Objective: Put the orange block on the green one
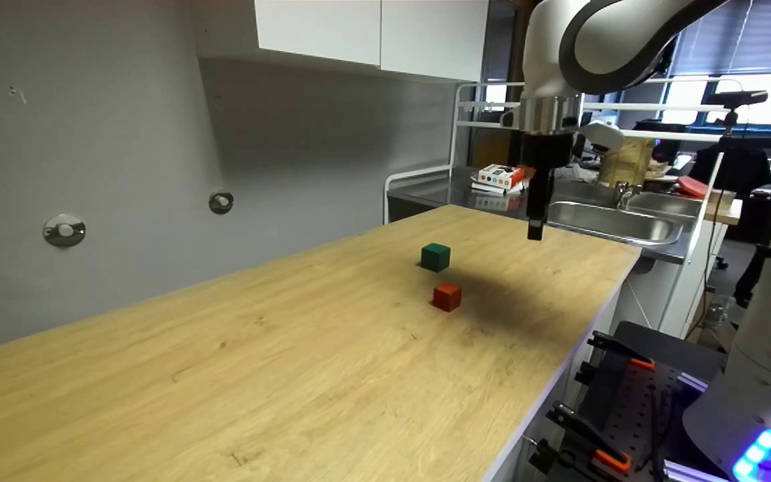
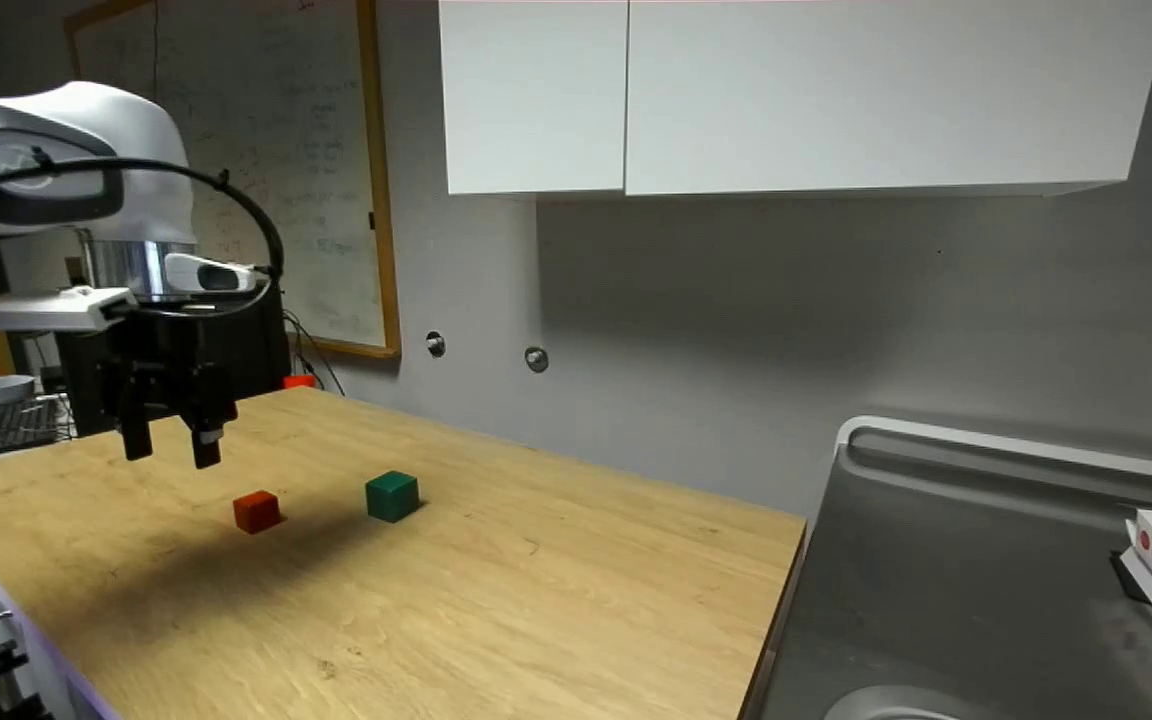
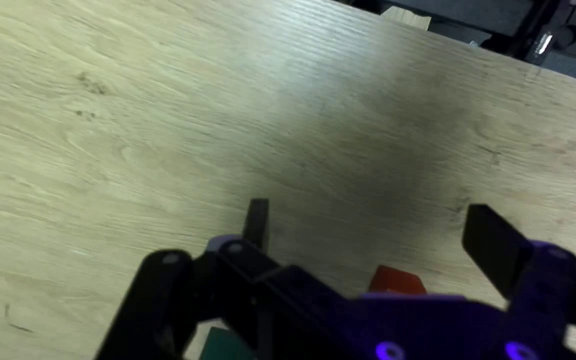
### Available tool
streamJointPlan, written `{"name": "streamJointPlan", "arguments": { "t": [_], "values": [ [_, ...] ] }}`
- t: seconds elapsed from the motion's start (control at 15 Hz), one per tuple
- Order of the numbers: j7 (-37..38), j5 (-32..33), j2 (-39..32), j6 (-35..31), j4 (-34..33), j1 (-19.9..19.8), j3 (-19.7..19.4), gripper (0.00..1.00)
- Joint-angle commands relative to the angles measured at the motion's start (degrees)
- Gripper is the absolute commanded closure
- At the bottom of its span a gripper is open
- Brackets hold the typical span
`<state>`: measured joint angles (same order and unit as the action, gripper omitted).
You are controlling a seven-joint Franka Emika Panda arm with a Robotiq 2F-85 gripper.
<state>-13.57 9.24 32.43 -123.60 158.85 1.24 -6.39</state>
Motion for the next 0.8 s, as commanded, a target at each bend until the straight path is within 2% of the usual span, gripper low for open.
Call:
{"name": "streamJointPlan", "arguments": {
  "t": [0.0,0.33,0.73],
  "values": [
    [1.5,-3.8,-7.6,-4.5,-1.7,2.9,2.9,0.0],
    [1.9,-7.5,-18.3,-11.8,-4.6,5.6,6.1,0.0],
    [5.1,-7.4,-30.6,-17.8,-11.8,5.0,8.7,0.0]
  ]
}}
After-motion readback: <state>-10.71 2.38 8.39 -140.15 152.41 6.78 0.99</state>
